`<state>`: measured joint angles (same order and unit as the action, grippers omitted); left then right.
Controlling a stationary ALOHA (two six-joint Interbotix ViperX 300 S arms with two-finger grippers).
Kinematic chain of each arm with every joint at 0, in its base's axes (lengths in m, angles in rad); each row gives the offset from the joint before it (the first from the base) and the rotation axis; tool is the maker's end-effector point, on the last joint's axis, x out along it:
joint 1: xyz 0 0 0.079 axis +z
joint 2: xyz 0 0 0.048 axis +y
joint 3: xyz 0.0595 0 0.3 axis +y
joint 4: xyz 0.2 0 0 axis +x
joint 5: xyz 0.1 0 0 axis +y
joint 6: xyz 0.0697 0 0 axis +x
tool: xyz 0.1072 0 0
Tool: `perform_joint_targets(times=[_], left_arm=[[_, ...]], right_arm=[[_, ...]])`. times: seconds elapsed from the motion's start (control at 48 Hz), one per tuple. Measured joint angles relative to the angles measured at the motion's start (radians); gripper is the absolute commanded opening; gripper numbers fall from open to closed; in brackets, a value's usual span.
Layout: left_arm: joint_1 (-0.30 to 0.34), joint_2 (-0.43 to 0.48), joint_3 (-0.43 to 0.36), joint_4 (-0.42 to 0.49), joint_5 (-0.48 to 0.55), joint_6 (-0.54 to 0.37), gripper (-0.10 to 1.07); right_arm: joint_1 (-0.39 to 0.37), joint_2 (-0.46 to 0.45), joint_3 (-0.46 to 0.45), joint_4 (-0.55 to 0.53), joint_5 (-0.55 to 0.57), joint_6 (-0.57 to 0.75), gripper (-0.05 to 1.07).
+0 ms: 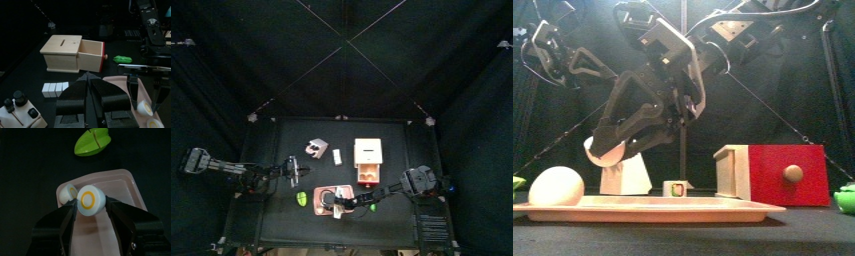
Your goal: Put egg half in drawer
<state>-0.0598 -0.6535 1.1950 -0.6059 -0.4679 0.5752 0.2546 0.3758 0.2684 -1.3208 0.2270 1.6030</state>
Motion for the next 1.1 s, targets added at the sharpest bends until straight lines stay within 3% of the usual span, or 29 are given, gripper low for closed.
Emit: perform_joint_targets(times=[0.167, 0.375, 0.771, 0.958, 1.104], left_arm=[[0.0, 0.0, 0.0, 0.0, 0.0, 0.002, 0.48], [0.006, -0.002, 0.0, 0.002, 0.0, 0.002, 0.48], [0.009, -0.002, 0.003, 0.0, 0.008, -0.002, 0.48], [0.009, -0.002, 0.003, 0.0, 0.008, -0.002, 0.48], [0.009, -0.002, 0.003, 0.0, 0.008, -0.002, 0.48]], right_arm=[[0.0, -0.018, 0.008, 0.006, 0.0, 0.006, 0.8], [0.0, -0.103, 0.051, 0.035, 0.037, 0.011, 0.8], [0.035, -0.341, 0.199, 0.167, 0.281, 0.026, 0.8], [0.06, -0.463, 0.307, 0.153, 0.431, 0.164, 0.8], [0.075, -0.537, 0.397, 0.095, 0.476, 0.308, 0.8]])
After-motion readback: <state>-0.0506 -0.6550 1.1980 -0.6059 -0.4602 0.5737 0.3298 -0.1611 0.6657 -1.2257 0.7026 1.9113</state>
